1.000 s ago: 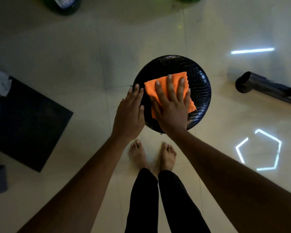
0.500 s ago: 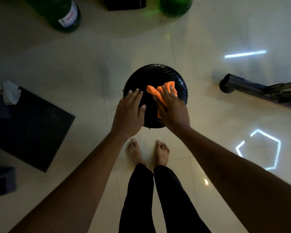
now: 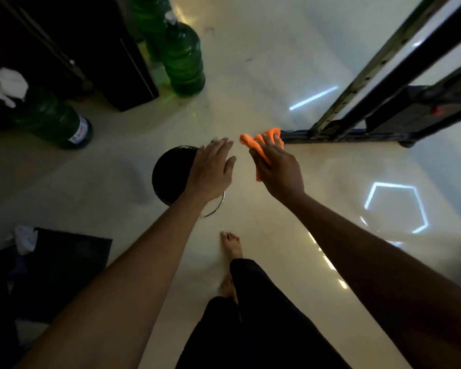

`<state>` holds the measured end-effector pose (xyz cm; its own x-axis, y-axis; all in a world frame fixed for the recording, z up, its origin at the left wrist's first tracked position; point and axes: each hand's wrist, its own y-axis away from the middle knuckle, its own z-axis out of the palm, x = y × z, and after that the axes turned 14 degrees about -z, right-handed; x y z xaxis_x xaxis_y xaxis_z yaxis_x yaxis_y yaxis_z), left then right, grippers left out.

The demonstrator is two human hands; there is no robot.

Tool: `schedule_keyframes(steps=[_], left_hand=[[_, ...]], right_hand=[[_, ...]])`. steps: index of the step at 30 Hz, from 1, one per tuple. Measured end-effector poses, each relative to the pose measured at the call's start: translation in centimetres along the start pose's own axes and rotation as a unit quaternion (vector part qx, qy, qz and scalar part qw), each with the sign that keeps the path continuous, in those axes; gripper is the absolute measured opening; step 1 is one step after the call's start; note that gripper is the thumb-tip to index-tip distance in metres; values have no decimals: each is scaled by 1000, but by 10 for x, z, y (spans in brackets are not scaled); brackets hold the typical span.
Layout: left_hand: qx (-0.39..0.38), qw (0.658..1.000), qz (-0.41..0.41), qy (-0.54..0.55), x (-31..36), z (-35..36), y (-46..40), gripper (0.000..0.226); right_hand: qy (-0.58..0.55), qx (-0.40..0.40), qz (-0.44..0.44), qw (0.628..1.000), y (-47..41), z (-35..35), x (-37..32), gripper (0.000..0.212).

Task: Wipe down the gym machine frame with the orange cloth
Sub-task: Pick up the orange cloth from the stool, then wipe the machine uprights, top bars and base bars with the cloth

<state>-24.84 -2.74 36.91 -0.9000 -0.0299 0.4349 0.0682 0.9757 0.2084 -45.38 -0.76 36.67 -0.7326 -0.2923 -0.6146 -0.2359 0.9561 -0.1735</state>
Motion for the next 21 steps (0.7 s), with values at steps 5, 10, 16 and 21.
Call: schedule_keyframes(steps=[5,10,16,21], left_hand=[[10,993,121,-10,137,-39,21,53],[69,970,234,2,282,-88,29,54],[151,935,320,13,465,-162,30,52],[218,907,359,39,606,-215,12,55]], right_hand=[[74,97,1,993,48,-139,4,56],[125,232,-9,965,79,-288,9,50],[158,316,-29,935,80,-478,18,53],[203,364,-81,906,59,-641,29,60]])
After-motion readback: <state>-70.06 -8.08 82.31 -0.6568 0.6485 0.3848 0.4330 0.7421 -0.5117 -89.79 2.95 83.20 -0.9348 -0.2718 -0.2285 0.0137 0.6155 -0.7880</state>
